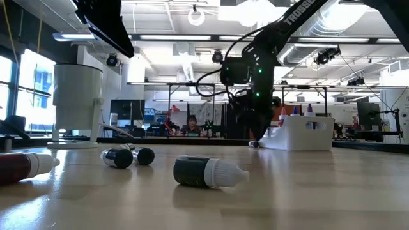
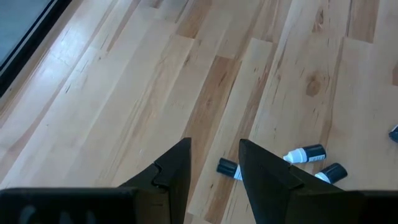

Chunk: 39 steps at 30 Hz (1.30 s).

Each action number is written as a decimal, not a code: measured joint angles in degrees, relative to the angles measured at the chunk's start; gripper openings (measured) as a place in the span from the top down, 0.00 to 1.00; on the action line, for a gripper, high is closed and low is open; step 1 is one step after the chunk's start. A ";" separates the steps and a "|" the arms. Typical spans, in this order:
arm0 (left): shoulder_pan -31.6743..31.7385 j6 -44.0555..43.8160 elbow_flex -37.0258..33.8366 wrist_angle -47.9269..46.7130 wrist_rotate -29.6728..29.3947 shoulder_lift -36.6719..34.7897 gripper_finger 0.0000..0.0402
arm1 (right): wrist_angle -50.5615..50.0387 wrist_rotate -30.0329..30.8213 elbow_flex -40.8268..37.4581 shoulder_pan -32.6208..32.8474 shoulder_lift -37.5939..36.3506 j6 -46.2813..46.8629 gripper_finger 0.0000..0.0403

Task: Pick & Place food coloring
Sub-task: Put the small red food coloring bottle into the white bin

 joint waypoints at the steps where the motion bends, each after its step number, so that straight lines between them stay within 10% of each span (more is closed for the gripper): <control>1: -0.02 0.00 0.00 0.00 0.00 0.00 0.68 | -0.70 0.83 0.01 -0.25 -0.01 0.02 0.82; 39: -0.02 0.01 0.00 -0.02 0.02 0.00 0.68 | 1.78 -7.60 0.93 -6.03 -1.74 1.53 0.82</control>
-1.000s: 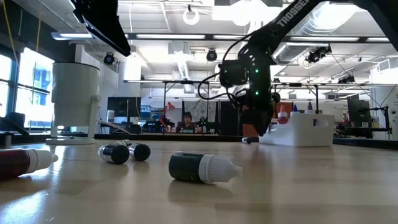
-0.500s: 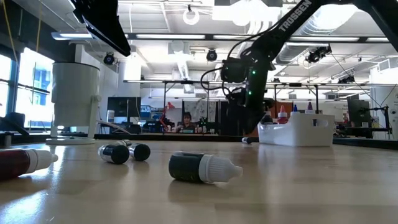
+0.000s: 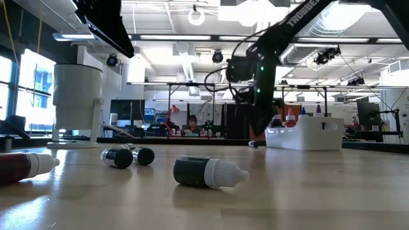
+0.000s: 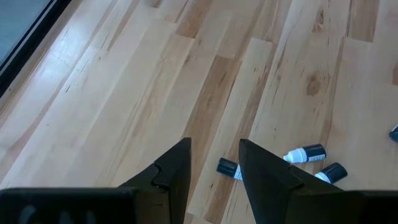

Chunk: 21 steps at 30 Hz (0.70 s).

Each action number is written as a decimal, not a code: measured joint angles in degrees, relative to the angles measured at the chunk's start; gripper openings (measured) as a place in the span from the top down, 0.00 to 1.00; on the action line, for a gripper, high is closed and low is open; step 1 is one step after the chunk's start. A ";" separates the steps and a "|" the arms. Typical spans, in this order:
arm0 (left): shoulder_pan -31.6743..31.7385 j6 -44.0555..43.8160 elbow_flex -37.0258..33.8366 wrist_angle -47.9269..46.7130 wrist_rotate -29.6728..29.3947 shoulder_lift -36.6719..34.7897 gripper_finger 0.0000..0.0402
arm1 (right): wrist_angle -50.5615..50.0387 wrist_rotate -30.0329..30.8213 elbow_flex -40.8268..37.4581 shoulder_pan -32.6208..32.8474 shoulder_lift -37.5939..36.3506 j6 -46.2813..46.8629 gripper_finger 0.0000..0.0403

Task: Pick & Place food coloring
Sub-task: Put the small red food coloring bottle into the white bin

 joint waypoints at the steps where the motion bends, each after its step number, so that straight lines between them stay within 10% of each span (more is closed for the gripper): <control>1: 0.00 0.01 0.00 0.00 0.00 0.00 0.68 | -1.62 0.97 0.39 0.75 -0.65 0.01 0.82; 21: 0.02 0.01 0.00 0.02 0.70 0.02 0.68 | 6.21 1.52 1.90 2.79 -5.75 -9.30 0.70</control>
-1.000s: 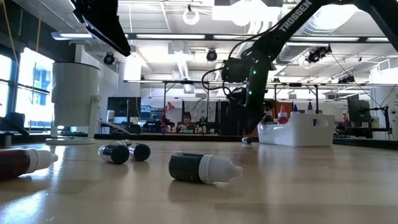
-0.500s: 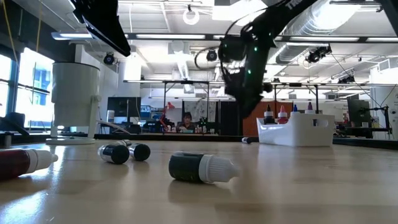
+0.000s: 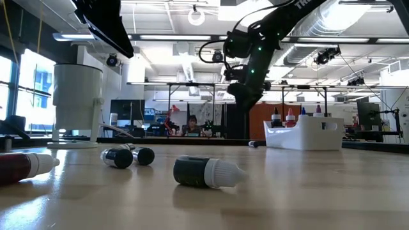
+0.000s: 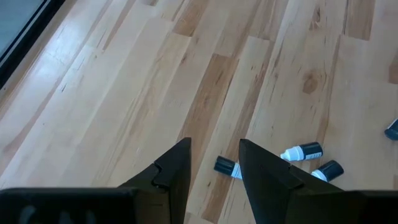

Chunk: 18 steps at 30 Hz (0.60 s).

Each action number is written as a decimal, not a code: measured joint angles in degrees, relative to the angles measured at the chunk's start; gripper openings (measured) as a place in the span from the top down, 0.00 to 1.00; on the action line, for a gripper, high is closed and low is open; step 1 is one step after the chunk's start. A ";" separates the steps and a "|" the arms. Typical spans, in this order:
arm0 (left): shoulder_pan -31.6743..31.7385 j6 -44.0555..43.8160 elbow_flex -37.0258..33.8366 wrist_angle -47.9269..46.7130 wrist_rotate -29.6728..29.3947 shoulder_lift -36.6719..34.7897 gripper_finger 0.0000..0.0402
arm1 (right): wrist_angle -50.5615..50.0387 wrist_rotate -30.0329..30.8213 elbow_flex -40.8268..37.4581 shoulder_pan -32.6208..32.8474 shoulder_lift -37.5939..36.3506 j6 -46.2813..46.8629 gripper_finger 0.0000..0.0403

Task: Pick & Place food coloring
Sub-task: Put the small red food coloring bottle into the white bin

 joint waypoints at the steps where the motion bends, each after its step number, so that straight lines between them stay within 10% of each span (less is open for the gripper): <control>1: 0.01 0.00 0.00 0.00 0.00 0.00 0.68 | 0.02 0.31 0.00 -0.30 0.00 -0.28 0.68; 18: 0.01 0.09 0.00 0.89 -0.04 0.00 0.68 | 0.58 -3.10 0.00 -5.83 6.56 0.21 0.65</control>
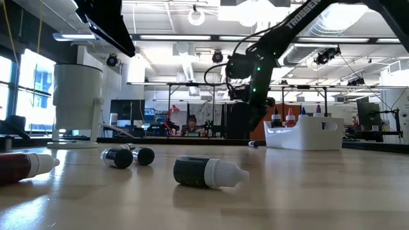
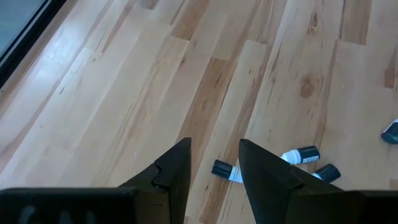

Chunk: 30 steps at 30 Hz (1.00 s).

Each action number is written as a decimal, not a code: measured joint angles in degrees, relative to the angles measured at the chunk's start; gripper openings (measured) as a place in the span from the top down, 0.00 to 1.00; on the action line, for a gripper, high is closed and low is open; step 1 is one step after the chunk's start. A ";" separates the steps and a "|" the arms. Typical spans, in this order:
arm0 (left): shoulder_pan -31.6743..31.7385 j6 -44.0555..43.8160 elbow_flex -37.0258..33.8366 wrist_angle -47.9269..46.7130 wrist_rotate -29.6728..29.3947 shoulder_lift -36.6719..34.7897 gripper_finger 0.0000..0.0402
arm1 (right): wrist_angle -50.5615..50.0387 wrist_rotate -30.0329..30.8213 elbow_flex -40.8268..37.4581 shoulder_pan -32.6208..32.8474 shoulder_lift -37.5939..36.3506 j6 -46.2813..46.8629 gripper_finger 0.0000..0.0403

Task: Pick & Place food coloring
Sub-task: Put the small red food coloring bottle into the white bin

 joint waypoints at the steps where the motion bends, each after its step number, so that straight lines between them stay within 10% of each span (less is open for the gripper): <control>1: -0.02 0.19 0.00 0.18 0.00 0.00 0.68 | -0.23 0.09 0.00 -0.03 0.20 0.58 0.65; 30: -0.02 0.37 0.00 0.23 -0.02 0.00 0.68 | -1.72 0.62 0.09 -0.02 5.79 -0.01 0.69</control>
